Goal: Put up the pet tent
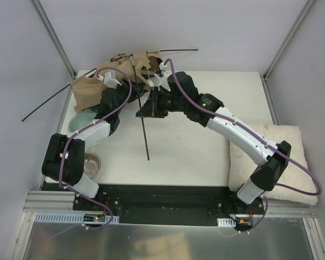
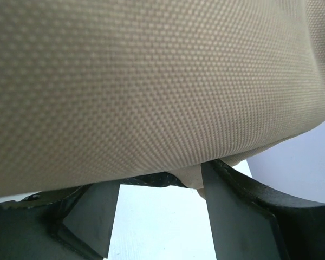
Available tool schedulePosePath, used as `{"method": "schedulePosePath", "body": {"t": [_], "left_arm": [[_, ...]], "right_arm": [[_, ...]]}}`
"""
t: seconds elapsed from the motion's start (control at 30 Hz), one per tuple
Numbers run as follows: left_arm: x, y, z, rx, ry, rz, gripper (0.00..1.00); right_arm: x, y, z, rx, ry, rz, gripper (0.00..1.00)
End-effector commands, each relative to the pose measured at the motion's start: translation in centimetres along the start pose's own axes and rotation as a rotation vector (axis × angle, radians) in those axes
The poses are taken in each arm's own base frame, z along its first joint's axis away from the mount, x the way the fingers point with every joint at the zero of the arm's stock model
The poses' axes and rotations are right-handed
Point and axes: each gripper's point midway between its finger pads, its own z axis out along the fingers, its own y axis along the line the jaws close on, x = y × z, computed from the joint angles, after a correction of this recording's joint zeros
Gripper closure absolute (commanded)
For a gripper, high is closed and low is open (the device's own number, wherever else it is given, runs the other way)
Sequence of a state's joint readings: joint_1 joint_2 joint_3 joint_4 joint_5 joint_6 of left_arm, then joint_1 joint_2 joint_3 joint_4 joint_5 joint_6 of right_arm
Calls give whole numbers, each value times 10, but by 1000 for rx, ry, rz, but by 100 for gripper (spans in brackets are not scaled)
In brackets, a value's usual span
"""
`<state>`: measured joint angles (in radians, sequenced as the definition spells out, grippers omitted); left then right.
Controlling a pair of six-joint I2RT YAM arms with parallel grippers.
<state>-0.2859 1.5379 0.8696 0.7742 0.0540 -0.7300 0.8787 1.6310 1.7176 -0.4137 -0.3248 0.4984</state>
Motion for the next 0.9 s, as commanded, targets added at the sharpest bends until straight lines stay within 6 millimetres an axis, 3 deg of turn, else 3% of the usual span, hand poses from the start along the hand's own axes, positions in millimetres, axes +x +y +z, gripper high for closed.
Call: {"method": "schedulePosePath", "body": {"t": [0.0,0.37,0.53,0.7,0.87], "left_arm": [[-25,-38,7,145,-43,-15,39],[31,-34,-15,234,132,-101,30],[39,-23,-20,202,141,-71,27],[44,-37,-13,259,160,-108,20],[43,-30,-4,166,105,-50,20]], "right_arm": [[-28,16,-1,-61,-104,-44,100],[-43,40,-9,-114,-125,-16,100],[-52,53,-13,-144,-140,10,100],[-57,63,-14,-183,-148,31,100],[-60,71,-16,-207,-150,51,100]]}}
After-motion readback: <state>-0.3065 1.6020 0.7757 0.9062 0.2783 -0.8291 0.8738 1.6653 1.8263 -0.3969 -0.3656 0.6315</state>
